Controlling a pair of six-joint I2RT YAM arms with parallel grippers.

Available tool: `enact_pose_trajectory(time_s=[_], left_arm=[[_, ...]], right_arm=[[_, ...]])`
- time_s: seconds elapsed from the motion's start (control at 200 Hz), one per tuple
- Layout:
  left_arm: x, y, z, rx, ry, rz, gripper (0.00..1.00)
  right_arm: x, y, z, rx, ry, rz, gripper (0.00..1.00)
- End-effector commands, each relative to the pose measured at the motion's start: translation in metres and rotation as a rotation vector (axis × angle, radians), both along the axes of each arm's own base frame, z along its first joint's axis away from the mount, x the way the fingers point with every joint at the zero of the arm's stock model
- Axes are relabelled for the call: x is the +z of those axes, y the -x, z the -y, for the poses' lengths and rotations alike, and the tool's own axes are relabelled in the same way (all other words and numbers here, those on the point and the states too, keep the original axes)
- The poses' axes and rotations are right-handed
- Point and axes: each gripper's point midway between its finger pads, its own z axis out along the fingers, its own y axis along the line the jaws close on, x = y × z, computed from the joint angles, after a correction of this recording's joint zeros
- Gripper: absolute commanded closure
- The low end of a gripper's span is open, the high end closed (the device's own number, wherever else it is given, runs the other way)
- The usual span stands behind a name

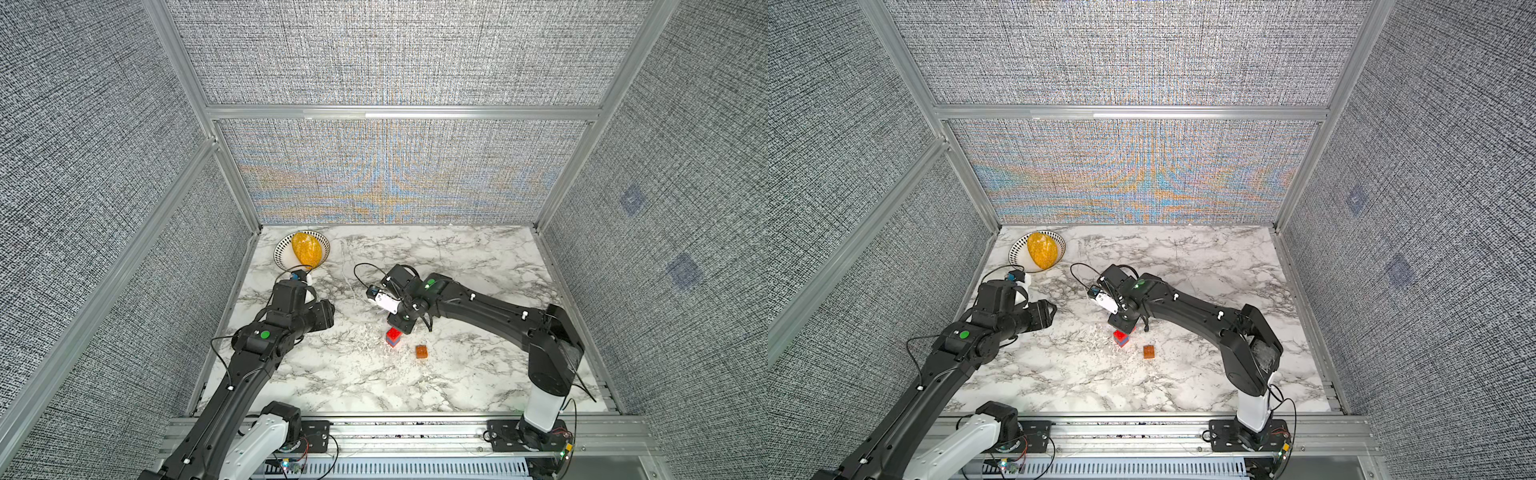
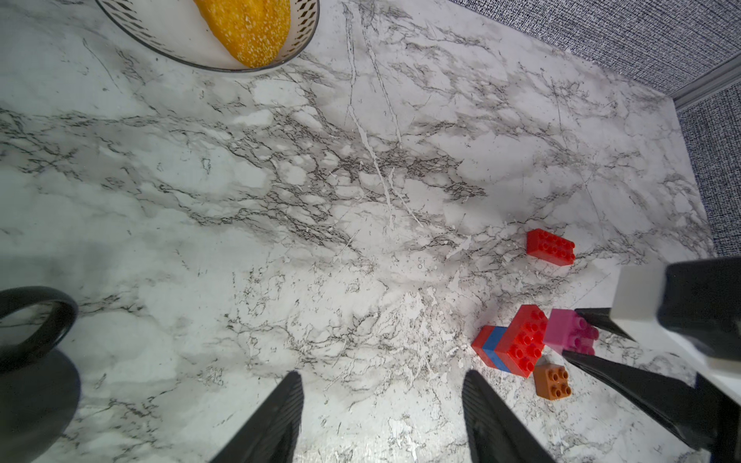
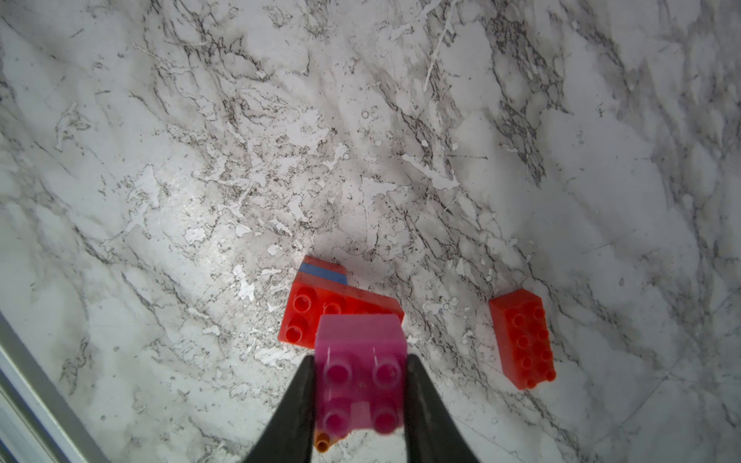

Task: Assemble the letter p with lego
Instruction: Assemble the lego brick with the lego brick.

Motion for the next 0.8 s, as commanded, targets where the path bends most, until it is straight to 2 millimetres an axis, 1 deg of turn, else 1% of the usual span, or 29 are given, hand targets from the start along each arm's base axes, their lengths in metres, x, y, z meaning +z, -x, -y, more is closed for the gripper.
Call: enact_pose_trajectory(time_s=[0.0, 0.065, 0.165, 0.325, 0.796], left_arm=[[0.002, -0.001, -0.002, 0.004, -0.010, 0.007, 0.35], [0.001, -0.001, -0.002, 0.004, -0.011, 0.006, 0.35], [0.000, -0.001, -0.002, 0.004, -0.011, 0.004, 0.35], [0.000, 0.000, -0.002, 0.005, -0.010, 0.007, 0.35], [0.000, -0.002, -0.001, 0.002, -0.009, 0.008, 0.35]], right_arm=[[0.000, 0.007, 0.000, -0.085, -0.015, -0.023, 0.87], [-0.003, 0.013, -0.002, -0.074, -0.008, -0.026, 0.87], [-0.009, 0.016, -0.006, -0.064, -0.002, -0.028, 0.87], [-0.019, 0.015, -0.006, -0.067, 0.016, -0.030, 0.87], [-0.025, 0.017, -0.008, -0.082, 0.014, -0.035, 0.87]])
